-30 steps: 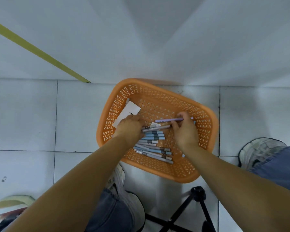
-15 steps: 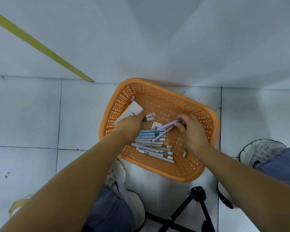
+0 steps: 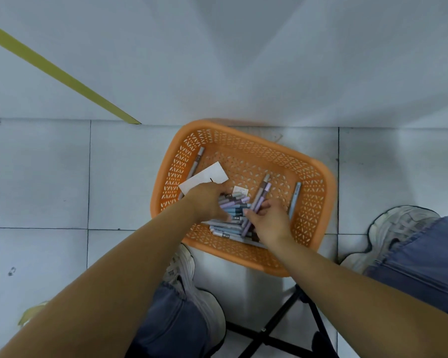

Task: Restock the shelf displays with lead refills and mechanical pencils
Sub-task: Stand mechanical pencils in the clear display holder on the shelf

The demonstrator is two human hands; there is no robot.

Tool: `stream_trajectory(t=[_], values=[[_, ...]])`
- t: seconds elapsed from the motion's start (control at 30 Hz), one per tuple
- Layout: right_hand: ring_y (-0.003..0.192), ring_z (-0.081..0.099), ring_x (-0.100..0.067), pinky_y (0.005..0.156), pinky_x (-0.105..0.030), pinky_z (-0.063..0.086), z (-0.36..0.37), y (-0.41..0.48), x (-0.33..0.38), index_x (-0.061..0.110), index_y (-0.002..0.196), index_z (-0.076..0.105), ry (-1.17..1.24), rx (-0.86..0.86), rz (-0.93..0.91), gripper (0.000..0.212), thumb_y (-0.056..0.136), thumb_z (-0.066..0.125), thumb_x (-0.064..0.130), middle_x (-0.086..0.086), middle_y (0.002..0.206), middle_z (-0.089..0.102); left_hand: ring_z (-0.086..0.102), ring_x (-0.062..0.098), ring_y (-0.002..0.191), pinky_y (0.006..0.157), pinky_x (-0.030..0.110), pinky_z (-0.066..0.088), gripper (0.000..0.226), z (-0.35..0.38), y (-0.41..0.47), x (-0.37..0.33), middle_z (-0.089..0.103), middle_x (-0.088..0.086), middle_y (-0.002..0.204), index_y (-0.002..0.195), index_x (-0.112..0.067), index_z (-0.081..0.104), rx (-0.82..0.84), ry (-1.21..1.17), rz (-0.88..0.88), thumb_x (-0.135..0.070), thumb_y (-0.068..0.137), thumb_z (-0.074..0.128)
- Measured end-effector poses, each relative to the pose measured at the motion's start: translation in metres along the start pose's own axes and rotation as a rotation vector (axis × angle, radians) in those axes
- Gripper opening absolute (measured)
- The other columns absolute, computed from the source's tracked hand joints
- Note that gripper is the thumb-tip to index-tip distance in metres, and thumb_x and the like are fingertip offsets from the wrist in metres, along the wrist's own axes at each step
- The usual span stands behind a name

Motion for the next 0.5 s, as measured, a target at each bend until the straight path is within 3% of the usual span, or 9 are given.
stream_trajectory(t=[0.1, 0.2, 0.3, 0.43, 0.5], values=[[0.068, 0.057, -0.016, 0.052, -0.027, 0.039, 0.009, 0.005, 0.006, 0.013, 0.104, 0.046, 0.031, -0.079, 0.004, 0.036, 0.084, 0.075, 0.024, 0.000, 0.080, 0.059, 0.053, 0.030, 0.123, 0.100, 0.040, 0.047, 0.081, 0.008, -0.004, -0.001, 0.055, 0.011, 0.138, 0.143, -0.015, 0.045, -0.046, 0.170, 0.050, -0.036, 0.076, 0.085], [0.078, 0.059, -0.025, 0.055, -0.029, 0.042, 0.005, 0.016, 0.010, 0.012, 0.113, 0.050, -0.034, -0.020, 0.016, 0.032, 0.089, 0.069, 0.020, -0.007, 0.095, 0.062, 0.057, 0.031, 0.114, 0.091, 0.039, 0.048, 0.057, 0.016, -0.005, 0.000, 0.060, 0.013, 0.128, 0.131, -0.011, 0.052, -0.134, 0.210, 0.079, -0.024, 0.083, 0.078], [0.084, 0.057, -0.022, 0.069, -0.029, 0.046, -0.007, 0.021, 0.005, 0.011, 0.115, 0.058, -0.026, 0.077, -0.022, 0.027, 0.090, 0.068, 0.014, -0.005, 0.099, 0.063, 0.060, 0.030, 0.106, 0.085, 0.035, 0.048, 0.039, 0.017, -0.004, 0.002, 0.064, 0.014, 0.120, 0.121, -0.011, 0.059, -0.153, 0.142, 0.062, -0.017, 0.085, 0.073], [0.095, 0.065, -0.026, 0.086, -0.041, 0.054, -0.027, 0.015, -0.006, 0.008, 0.115, 0.059, 0.120, 0.170, 0.007, 0.027, 0.089, 0.068, 0.009, -0.011, 0.110, 0.068, 0.061, 0.027, 0.102, 0.074, 0.031, 0.045, 0.036, 0.021, -0.003, -0.001, 0.065, 0.009, 0.117, 0.117, -0.016, 0.062, -0.149, 0.199, 0.066, -0.024, 0.084, 0.075], [0.097, 0.066, -0.027, 0.087, -0.043, 0.055, -0.034, 0.011, -0.009, 0.011, 0.113, 0.060, 0.121, 0.190, 0.001, 0.025, 0.089, 0.068, 0.009, -0.010, 0.108, 0.069, 0.058, 0.025, 0.107, 0.076, 0.033, 0.049, 0.036, 0.029, -0.005, -0.003, 0.060, 0.006, 0.121, 0.118, -0.019, 0.063, -0.194, 0.250, 0.075, -0.026, 0.084, 0.075]])
Point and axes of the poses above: each hand's wrist, its own y-axis towards the middle knuckle, its own z-axis out of the palm, x = y × z, the point moved 2 cm from there along y, towards the middle knuckle
